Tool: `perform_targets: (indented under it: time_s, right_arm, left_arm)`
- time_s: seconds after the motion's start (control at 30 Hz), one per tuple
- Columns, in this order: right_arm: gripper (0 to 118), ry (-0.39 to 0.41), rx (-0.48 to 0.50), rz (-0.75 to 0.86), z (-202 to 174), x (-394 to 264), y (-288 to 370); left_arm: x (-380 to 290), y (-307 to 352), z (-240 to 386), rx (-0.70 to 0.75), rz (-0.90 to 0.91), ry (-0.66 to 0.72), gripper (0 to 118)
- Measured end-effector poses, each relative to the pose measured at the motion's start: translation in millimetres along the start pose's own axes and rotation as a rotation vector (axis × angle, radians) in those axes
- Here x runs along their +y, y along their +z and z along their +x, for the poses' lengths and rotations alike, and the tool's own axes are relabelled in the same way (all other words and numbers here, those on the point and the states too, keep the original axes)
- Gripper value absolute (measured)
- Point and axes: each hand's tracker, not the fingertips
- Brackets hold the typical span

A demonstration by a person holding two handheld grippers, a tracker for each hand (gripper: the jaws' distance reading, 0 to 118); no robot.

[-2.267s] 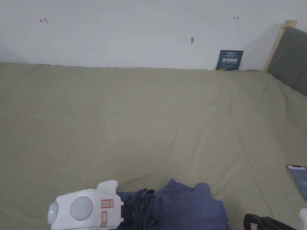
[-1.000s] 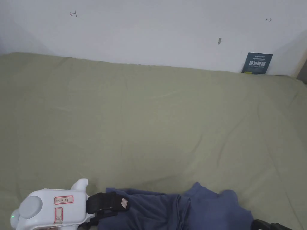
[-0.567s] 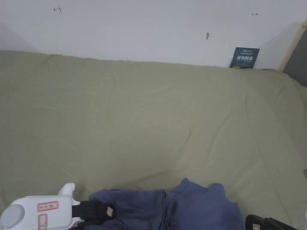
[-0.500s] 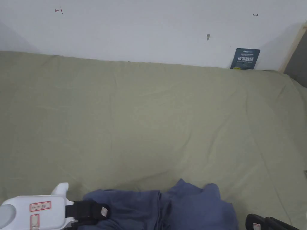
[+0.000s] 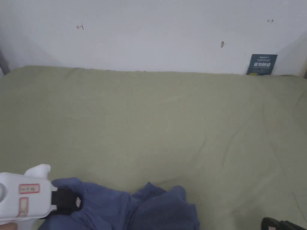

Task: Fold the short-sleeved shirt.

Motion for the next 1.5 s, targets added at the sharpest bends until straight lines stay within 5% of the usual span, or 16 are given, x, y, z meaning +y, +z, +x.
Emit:
perform_targets:
  time_s: [0.23, 0.33, 0.53, 0.57, 0.63, 0.77, 1.03, 1.07, 1.1, 1.13, 1.17, 1.5]
  right_arm:
    - [0, 0.005, -0.004, 0.018, 8.6, 0.3, 13.1]
    - [0, 0.003, -0.007, 0.025, 10.2, 0.8, 17.4]
    - [0, -0.019, -0.01, 0.03, 18.5, -2.2, 22.0]
    - [0, -0.024, -0.011, 0.032, 19.4, -2.6, 23.1]
    - [0, -0.032, -0.015, 0.031, 22.2, -3.5, 24.6]
    - [0, -0.045, -0.025, 0.026, 28.8, -5.0, 27.5]
    - [0, -0.075, -0.026, 0.04, 36.2, -5.2, 28.5]
    - [0, -0.076, -0.024, 0.037, 36.4, -5.5, 27.6]
    - [0, -0.078, -0.024, 0.035, 36.5, -6.1, 26.6]
    - [0, -0.08, -0.022, 0.032, 36.6, -6.5, 26.0]
    - [0, -0.086, -0.018, 0.029, 36.7, -6.9, 25.4]
    - [0, -0.078, -0.02, 0.011, 31.2, -5.5, 26.7]
  left_arm:
    - [-8.7, -10.1, 123.9, 0.137, 0.007, -0.247, 13]
    - [-16.4, -41.9, 156.4, 0.1, -0.038, -0.281, 13]
    - [-51.6, -134.8, 223.1, 0.285, -0.108, -0.455, 19]
    - [-56.7, -146.6, 229.3, 0.292, -0.108, -0.456, 38]
    - [-61.4, -162.1, 235.8, 0.241, -0.081, -0.43, 118]
    - [-62.2, -168.8, 234.4, 0.155, -0.075, -0.404, 113]
    - [-26.1, -49.6, 166.5, -0.008, 0.045, -0.262, 111]
    - [-22.5, -48.0, 156.1, -0.063, 0.047, -0.252, 101]
    - [-17.5, -46.0, 144.5, -0.137, 0.05, -0.211, 78]
    - [-11.8, -53.1, 134.6, -0.192, 0.031, -0.156, 23]
    - [-9.8, -61.7, 128.5, -0.257, -0.009, -0.097, 1]
    - [-42.0, -185.2, 156.5, -0.548, -0.215, -0.041, 1]
